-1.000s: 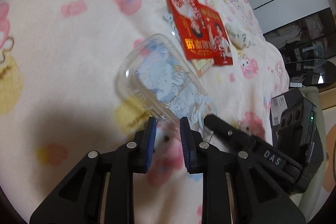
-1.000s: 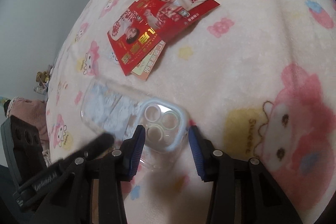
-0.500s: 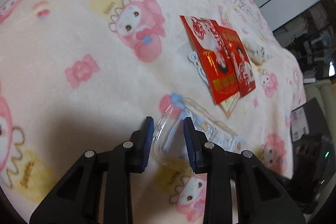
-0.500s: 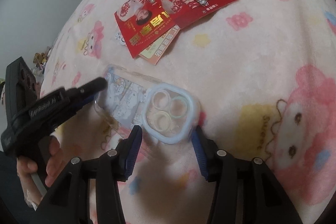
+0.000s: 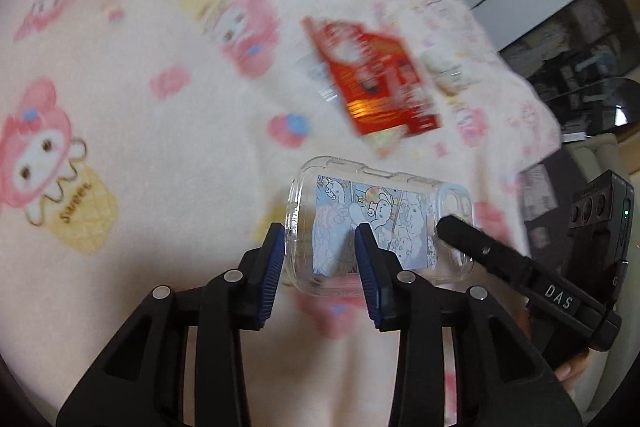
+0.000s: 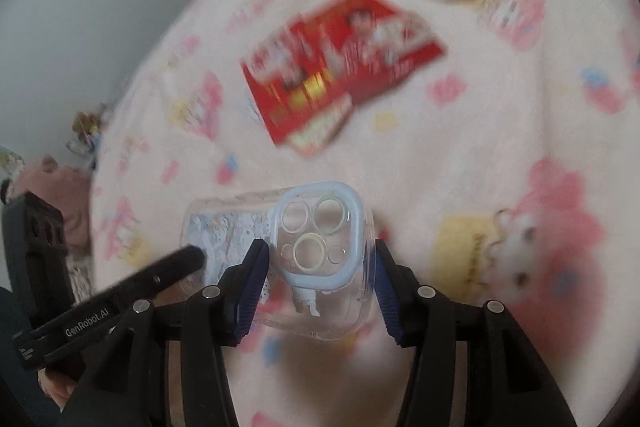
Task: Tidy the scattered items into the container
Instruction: 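Carry the clear phone case with both grippers over the black box and lower it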
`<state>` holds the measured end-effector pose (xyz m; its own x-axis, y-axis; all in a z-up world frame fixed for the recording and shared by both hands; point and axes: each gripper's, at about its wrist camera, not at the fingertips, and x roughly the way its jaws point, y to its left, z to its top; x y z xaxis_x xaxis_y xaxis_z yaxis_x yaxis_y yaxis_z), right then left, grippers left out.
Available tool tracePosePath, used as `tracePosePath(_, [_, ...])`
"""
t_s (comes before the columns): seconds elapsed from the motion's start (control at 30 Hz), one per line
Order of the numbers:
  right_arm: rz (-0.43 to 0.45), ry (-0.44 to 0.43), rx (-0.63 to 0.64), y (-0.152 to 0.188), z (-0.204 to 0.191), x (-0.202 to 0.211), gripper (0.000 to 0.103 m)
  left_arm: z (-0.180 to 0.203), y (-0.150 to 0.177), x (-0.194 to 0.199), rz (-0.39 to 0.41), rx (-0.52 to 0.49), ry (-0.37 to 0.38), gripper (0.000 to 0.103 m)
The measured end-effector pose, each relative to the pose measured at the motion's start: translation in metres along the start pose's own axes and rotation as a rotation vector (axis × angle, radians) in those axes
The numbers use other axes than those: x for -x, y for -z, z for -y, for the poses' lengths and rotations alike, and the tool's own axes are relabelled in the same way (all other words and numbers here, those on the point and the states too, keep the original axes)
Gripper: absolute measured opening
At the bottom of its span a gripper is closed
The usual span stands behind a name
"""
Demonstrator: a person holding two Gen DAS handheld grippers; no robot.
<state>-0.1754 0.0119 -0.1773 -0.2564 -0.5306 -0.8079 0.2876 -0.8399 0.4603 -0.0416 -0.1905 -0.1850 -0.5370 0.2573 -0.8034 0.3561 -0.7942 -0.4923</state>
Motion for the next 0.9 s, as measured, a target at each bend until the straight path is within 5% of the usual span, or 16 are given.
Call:
tracePosePath(0.23, [0.293,-0.006,0.083,-0.003,-0.031,0.136,0.048,0.081,-0.038,0.087,0.151,-0.174,0.147,0.037])
tracePosePath(0.4, [0.387,0.056,0.074,-0.011,-0.014,0.213,0.048,0.157,-0.046,0.107,0.144,-0.317,0.262,0.037])
tracePosePath(0.7, [0.427,0.212,-0.067,-0.004,0.085,0.299,0.048,0.295,-0.03,0.046,-0.055,-0.458,0.374,0.036])
tracePosePath(0.9, [0.386,0.321,-0.186,0.008,0.161,0.326,0.048,0.373,0.006,-0.015,-0.231,-0.556,0.317,0.036])
